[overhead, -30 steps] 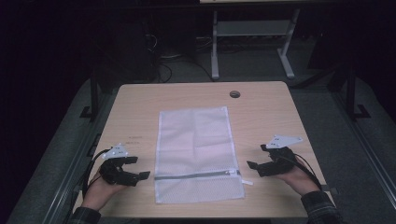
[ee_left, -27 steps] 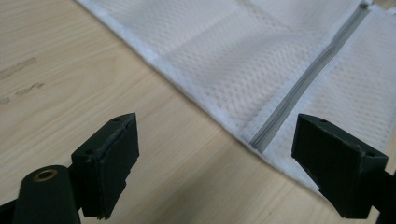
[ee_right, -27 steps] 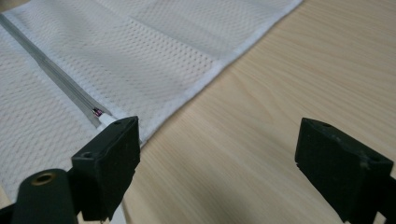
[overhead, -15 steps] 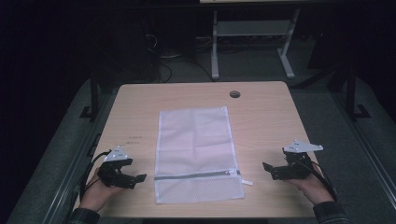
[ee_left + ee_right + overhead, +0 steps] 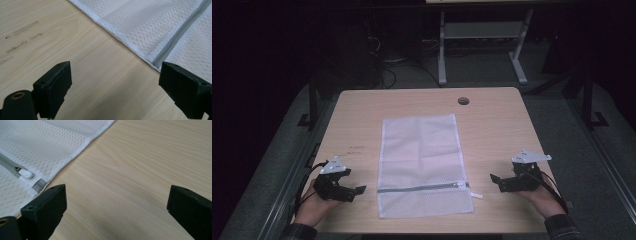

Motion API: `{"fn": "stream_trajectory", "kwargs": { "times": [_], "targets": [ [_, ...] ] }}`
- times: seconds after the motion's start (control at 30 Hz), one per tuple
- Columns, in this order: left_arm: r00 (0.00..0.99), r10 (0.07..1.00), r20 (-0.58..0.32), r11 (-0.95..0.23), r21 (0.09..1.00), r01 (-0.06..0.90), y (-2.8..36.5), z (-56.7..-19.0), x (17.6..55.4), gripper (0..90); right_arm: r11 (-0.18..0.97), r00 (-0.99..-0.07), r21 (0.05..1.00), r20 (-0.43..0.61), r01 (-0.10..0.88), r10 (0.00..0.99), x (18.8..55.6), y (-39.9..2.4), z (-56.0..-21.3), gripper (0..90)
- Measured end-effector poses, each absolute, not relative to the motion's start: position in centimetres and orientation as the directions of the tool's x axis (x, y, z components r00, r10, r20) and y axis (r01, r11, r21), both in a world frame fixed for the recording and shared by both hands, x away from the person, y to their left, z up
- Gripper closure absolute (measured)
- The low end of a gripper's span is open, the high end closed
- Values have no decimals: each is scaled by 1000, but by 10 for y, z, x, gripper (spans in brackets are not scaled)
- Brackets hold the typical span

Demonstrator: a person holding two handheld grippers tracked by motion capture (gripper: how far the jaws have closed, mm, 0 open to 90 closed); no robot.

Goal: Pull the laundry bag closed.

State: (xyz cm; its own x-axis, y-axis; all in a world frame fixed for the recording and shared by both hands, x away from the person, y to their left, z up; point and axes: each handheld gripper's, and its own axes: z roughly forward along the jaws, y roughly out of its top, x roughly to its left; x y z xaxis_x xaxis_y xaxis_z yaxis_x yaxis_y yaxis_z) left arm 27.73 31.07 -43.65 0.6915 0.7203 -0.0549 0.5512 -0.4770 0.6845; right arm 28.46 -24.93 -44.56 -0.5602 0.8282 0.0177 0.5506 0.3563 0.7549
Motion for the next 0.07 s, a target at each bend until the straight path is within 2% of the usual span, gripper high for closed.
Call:
{"fn": "stream_trajectory", "kwargs": {
  "times": [0.07],
  "targets": [
    [692,720,-53,-478,684,551,311,-437,278,105,362,-567,756,15,546,824,284,-249,-446,22]
  ]
}}
